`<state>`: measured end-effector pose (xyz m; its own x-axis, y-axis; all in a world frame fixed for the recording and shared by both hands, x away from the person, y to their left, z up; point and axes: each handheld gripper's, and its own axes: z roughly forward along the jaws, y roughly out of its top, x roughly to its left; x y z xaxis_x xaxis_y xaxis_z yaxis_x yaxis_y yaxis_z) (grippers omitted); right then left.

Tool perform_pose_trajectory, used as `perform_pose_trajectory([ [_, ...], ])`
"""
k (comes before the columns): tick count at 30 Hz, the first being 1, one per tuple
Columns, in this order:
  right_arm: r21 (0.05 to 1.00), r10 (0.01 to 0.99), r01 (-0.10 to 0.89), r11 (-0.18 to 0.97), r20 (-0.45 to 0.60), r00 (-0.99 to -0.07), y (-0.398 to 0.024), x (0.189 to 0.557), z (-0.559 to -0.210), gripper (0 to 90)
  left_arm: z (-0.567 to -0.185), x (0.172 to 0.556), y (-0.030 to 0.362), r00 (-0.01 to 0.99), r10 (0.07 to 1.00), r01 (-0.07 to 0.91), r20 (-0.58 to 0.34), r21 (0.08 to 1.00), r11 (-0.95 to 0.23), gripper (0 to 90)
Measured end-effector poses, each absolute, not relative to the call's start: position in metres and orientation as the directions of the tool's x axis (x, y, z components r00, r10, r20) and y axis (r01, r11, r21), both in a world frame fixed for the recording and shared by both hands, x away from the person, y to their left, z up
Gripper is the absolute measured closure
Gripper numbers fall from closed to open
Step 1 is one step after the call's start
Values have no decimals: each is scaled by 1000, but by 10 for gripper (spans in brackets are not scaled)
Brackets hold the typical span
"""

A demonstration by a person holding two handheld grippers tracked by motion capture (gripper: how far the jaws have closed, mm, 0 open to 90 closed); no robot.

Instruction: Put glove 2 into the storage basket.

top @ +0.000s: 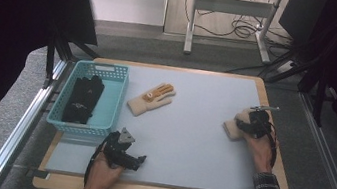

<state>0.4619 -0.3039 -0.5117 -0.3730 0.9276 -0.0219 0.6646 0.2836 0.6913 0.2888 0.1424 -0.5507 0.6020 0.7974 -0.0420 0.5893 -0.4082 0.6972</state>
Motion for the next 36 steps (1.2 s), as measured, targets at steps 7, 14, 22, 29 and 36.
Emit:
perform_pose_trajectory([
  [7, 710, 902, 627, 320, -26, -430, -301, 449, -495, 546, -551, 289, 142, 602, 797, 589, -42, 697, -408, 2],
  [14, 734, 825, 570, 369, 23, -564, -285, 425, -466, 537, -551, 289, 142, 602, 798, 589, -43, 698, -407, 3],
  [22, 766, 687, 448, 461, 11, -726, -250, 396, -444, 529, -551, 289, 143, 604, 796, 589, -40, 696, -411, 3],
  [29, 730, 481, 288, 620, -64, -874, -185, 373, -446, 521, -551, 289, 142, 602, 798, 588, -41, 699, -407, 3],
  [36, 663, 373, 220, 715, -95, -923, -135, 360, -481, 459, -551, 289, 143, 604, 796, 587, -40, 698, -410, 4],
])
